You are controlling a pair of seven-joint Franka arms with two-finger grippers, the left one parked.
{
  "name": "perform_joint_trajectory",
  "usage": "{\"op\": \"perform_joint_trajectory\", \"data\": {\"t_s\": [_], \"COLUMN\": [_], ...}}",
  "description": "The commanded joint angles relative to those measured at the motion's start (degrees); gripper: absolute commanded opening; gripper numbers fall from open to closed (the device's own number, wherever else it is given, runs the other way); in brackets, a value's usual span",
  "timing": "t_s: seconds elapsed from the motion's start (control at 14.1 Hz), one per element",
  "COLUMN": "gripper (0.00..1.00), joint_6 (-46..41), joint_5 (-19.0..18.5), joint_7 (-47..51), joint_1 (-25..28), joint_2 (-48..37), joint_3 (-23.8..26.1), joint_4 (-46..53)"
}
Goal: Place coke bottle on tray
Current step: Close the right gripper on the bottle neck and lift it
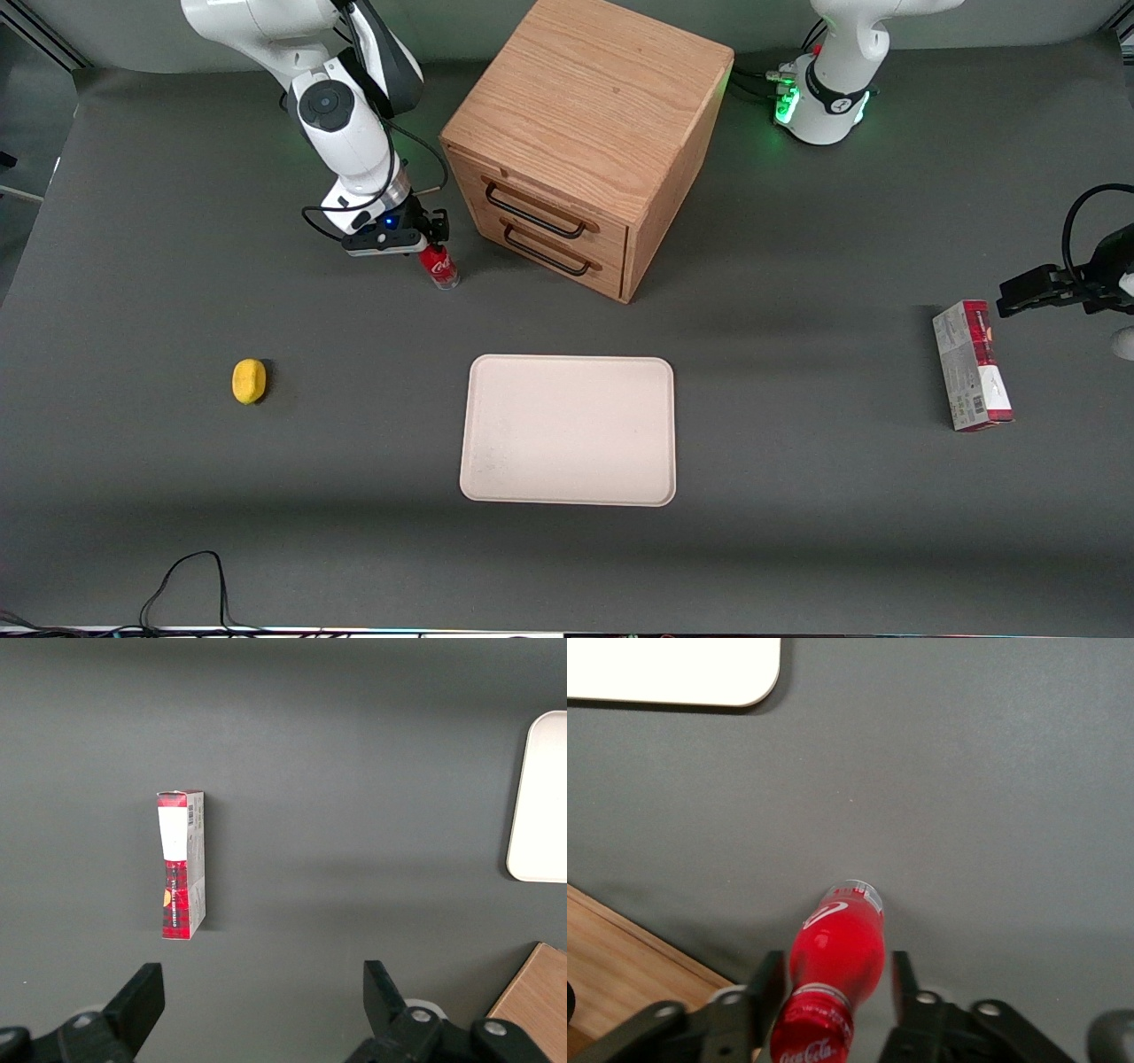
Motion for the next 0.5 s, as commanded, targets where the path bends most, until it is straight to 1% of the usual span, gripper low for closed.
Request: {"op": "perform_joint_trajectory", "data": {"t_s": [0.0,0.28,0.42], "gripper": [0.00,0.00,0.00], "joint_6": [0.5,0.3,-0.9], "joint_5": [1.5,1.5,1.5], "joint_7": [2.0,2.5,2.0], "joint_1": [0.6,0.2,-0.5], "joint_2": [0.3,0.7,0.7], "joint_3": [0.5,0.5,0.4], "joint_4": [0.0,0.8,3.7]}}
